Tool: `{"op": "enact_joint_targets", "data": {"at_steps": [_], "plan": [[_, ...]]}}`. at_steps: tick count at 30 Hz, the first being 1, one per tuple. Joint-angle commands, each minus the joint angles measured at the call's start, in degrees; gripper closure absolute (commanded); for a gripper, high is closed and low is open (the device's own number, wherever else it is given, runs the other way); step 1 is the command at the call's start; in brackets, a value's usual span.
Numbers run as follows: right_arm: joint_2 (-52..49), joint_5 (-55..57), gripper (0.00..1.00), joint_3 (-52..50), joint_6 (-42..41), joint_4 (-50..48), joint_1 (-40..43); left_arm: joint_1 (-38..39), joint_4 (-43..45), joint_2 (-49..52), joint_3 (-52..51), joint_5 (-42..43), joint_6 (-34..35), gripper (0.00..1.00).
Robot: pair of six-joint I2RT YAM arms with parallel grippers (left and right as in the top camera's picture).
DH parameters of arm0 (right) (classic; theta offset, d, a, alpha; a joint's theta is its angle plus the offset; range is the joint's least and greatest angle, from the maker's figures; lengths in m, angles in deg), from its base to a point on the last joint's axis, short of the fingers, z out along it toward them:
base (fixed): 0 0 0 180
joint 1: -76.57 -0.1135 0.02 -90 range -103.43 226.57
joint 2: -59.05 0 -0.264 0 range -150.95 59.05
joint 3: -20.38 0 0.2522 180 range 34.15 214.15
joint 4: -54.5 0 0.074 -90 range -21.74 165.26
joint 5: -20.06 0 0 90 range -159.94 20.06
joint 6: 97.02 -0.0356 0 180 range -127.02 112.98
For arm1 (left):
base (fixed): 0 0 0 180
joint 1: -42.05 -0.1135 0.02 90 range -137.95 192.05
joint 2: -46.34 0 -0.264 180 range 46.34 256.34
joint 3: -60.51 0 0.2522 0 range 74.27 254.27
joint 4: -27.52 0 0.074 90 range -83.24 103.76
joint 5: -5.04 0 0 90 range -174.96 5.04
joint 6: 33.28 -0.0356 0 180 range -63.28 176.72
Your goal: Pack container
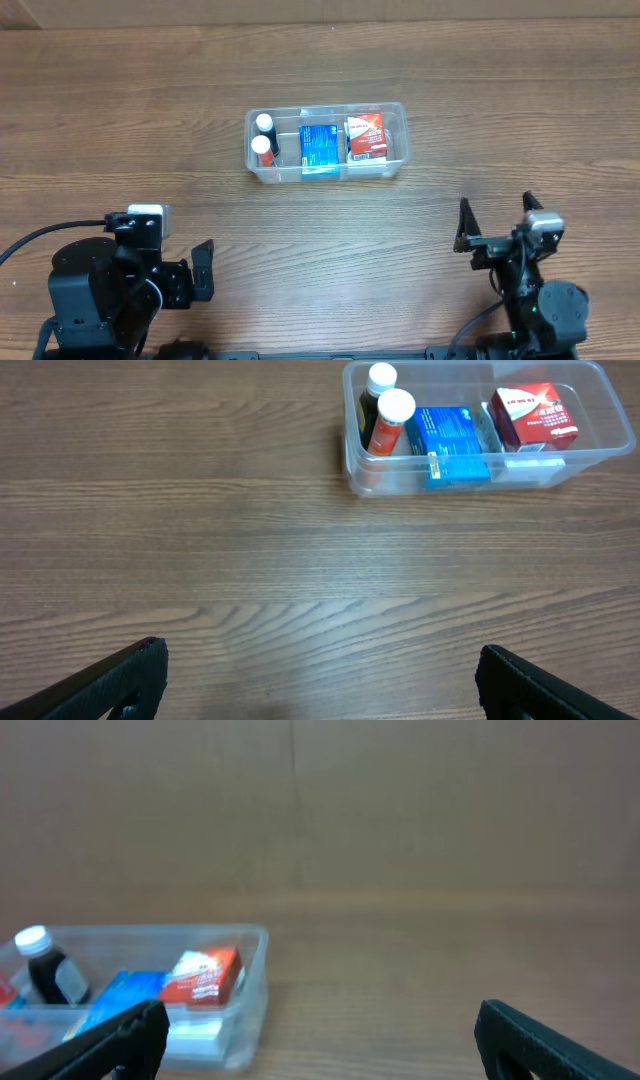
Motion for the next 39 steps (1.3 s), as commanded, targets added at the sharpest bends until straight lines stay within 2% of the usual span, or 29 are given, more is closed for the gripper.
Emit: {"op": "enact_joint_targets", "data": {"at_steps": [1, 6, 9, 13, 39], "plan": [[5.64, -0.70, 0.00, -6.49, 1.31, -7.23, 0.26, -0.24, 0.04, -0.20, -0.22, -0.46, -0.90, 0.00], [7.04, -0.92, 0.00, -13.66, 4.04, -20.74, 0.55, -0.24, 0.07, -0.20, -0.22, -0.46, -0.92, 0.00], [7.04, -0.90, 0.00, -16.39, 4.24, -23.21, 1.33, -0.24, 0.07, -0.20, -0.22, -0.48, -0.90, 0.00], [7.04, -1.95, 0.00, -17.00, 3.89, -12.55, 1.75, -0.24, 0.07, -0.20, -0.22, -0.48, -0.90, 0.00], [7.04, -1.97, 0.00, -16.98, 3.80, -13.09, 1.60, -0.24, 0.04, -0.20, -0.22, -0.48, -0.90, 0.00]]}}
